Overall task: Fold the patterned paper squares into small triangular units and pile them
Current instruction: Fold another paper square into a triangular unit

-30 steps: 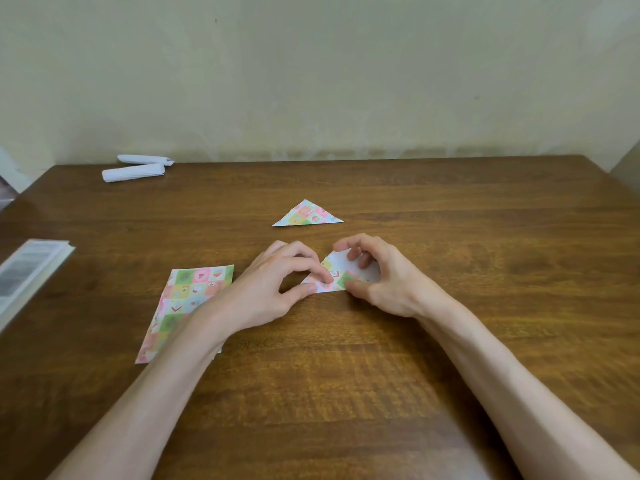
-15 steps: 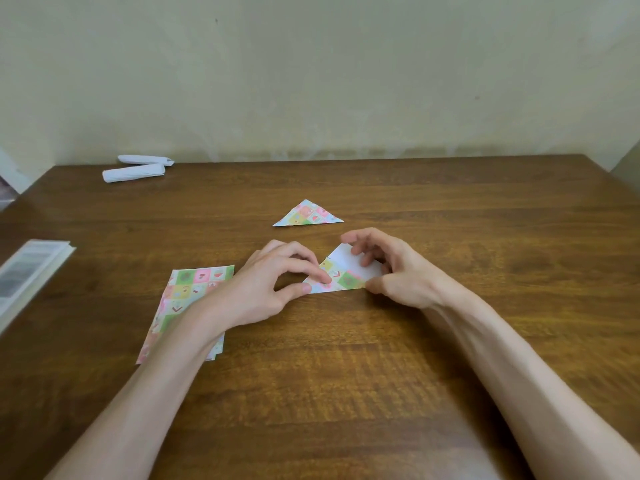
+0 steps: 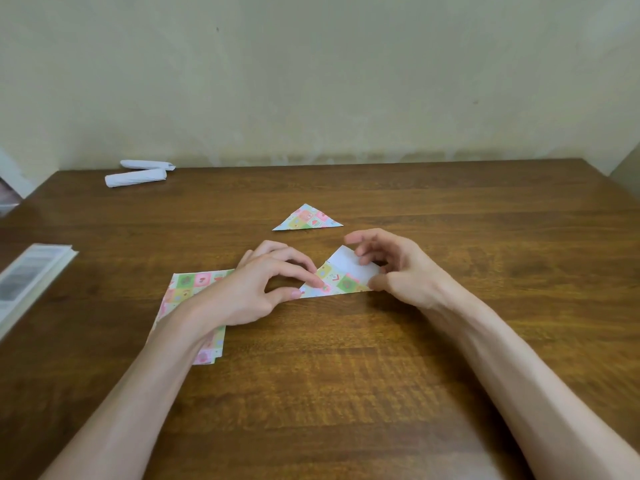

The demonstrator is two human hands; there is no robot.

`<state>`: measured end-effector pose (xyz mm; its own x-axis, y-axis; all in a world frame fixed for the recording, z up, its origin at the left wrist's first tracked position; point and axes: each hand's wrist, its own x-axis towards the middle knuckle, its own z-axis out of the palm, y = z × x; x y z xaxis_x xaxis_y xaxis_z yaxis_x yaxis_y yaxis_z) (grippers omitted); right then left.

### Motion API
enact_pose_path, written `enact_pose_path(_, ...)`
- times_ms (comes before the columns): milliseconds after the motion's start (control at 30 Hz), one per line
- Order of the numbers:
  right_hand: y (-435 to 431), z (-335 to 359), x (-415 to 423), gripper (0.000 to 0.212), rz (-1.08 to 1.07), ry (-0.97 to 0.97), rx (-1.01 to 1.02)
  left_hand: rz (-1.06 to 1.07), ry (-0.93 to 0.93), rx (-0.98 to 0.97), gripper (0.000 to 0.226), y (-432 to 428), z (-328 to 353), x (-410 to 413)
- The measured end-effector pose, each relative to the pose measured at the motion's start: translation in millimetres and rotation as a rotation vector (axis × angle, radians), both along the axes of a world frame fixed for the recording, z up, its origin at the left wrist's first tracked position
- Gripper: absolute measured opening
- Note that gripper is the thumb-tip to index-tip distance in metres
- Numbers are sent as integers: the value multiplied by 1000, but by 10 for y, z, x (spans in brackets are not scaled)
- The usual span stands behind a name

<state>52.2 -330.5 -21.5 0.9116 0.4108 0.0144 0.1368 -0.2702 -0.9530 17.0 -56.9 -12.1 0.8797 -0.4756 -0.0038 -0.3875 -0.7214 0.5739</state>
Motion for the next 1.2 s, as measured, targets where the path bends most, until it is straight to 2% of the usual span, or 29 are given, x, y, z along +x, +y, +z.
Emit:
enact_pose_path(100,-84,66,-41,57,-57,-109,32,3,6,-10,45,-4,16,2)
enact_pose_path(200,-175,111,-29,51,10,-268,-211,53,-37,-12,58,-42,-11,-16)
enact_pose_path(267,-196,108,-34,49,102,-304,-362,97,-143,2,60,-68,-59,-22)
enact_pose_path(333,-188,98,-50,42,130,-308,-424,132,-253,8,56,-98,-89,-25)
enact_pose_path(467,-122,50,-68,28,94,-386,-469,123,-373,-22,29,-220,-83,-81)
enact_pose_path(533,-71,16,-98,28,75,-420,-491,113,-359,1,22,-271,-95,-103)
enact_pose_path(700,-23,54,-148,32,129,-454,-510,112,-330,51,27,-287,-138,-95)
enact_pose_path(900,-183,171,-130,57,283,-350,-552,128,-329,3,17,-279,-147,-78)
enact_pose_path(1100,-152,160,-145,34,228,-427,-521,124,-313,-53,4,-274,-154,-94)
enact_pose_path(1200,-163,175,-146,36,230,-421,-514,123,-309,-67,6,-286,-156,-97)
